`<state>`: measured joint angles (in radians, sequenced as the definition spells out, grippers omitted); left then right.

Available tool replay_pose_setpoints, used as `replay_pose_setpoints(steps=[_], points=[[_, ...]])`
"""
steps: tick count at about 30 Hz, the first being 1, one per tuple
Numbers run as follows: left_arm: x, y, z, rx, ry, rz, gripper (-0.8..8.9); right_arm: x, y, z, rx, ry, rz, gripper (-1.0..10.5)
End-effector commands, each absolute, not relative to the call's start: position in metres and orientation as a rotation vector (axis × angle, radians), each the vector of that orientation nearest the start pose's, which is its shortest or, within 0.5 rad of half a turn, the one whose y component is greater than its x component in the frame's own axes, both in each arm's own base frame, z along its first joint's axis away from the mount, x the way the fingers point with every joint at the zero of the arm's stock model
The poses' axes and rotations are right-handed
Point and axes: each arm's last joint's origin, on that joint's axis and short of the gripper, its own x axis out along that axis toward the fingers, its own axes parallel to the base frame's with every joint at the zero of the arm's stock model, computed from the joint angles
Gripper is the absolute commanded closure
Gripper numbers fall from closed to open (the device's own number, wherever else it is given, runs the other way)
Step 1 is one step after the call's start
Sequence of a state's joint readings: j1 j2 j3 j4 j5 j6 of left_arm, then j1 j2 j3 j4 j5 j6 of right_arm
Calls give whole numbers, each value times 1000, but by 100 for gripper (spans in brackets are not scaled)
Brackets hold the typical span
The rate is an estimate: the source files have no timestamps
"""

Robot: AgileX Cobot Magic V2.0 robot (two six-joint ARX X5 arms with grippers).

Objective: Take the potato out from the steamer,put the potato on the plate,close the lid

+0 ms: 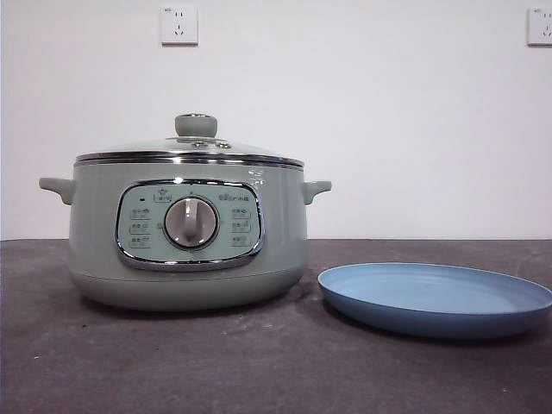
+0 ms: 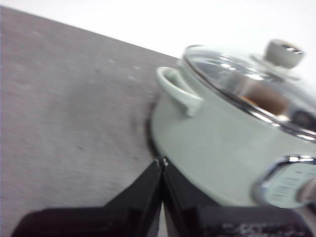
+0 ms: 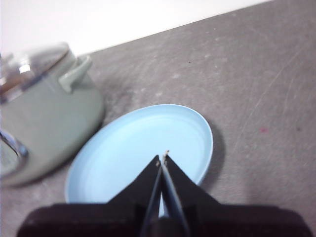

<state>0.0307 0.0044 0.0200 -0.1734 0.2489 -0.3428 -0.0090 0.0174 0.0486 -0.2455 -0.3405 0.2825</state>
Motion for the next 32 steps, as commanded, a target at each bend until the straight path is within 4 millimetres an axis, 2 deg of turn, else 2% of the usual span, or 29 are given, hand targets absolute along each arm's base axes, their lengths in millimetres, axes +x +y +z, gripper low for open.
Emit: replay_pose_setpoints(steps=[1, 8, 12, 16, 25, 32], points=[[93, -5, 164, -438, 182, -219, 822, 91, 9, 164, 454, 249, 287, 958], [81, -6, 206, -432, 146, -241, 822, 84, 9, 213, 447, 155, 315, 959], [81, -8, 229, -433, 186, -309, 822, 85, 11, 246, 420, 174, 378, 959], [86, -11, 252, -388, 255, -413, 822, 93, 13, 276, 347, 288, 470, 959], [97, -15, 295, -189, 462, -627, 822, 117, 21, 329, 180, 567, 667, 959], [99, -18, 316, -114, 570, -720, 822, 123, 33, 355, 80, 718, 787, 958]])
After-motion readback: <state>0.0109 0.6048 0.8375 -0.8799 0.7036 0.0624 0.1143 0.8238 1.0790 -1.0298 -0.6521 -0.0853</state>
